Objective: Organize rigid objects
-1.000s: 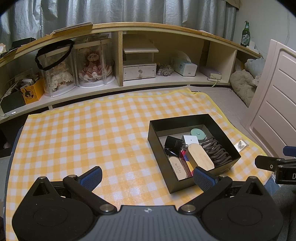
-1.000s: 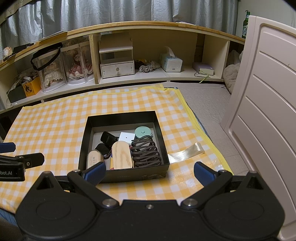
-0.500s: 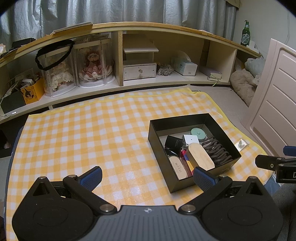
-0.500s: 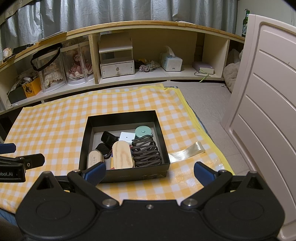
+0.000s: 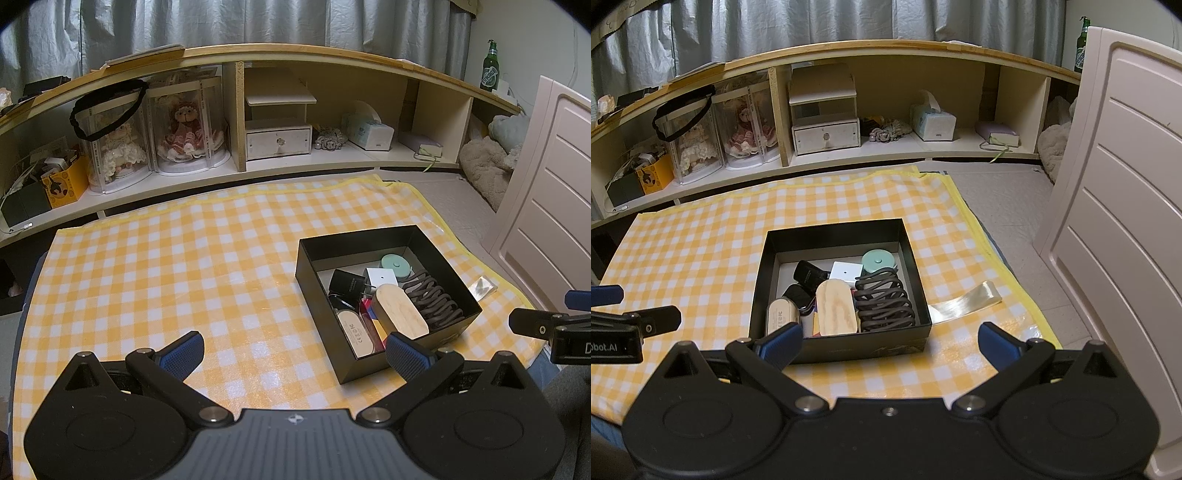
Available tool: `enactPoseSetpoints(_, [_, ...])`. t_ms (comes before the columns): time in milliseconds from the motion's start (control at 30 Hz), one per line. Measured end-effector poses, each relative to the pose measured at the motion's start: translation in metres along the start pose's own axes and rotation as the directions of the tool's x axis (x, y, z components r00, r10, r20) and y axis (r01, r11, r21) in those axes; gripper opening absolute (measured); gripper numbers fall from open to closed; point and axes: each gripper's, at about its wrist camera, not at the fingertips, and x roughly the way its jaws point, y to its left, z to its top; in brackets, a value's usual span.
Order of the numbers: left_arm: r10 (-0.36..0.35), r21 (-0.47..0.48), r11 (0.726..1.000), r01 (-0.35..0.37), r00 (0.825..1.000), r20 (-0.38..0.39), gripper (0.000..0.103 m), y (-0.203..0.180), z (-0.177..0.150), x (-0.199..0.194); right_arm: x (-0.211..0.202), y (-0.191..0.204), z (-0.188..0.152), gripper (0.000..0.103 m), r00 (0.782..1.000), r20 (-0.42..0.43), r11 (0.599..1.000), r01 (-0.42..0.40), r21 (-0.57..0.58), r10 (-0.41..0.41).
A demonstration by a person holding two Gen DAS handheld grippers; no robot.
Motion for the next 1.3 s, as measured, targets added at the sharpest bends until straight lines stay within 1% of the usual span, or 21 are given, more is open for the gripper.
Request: enactPoseSetpoints(1300, [0.0,0.0,1.0,0.0,1.0,-0.001,0.103,-0.0001,0.0,-0.0001,0.0006,0.0028,-0.0022,0.102,1.0,-0.006,1.0,-0.004,-0.001,0.004])
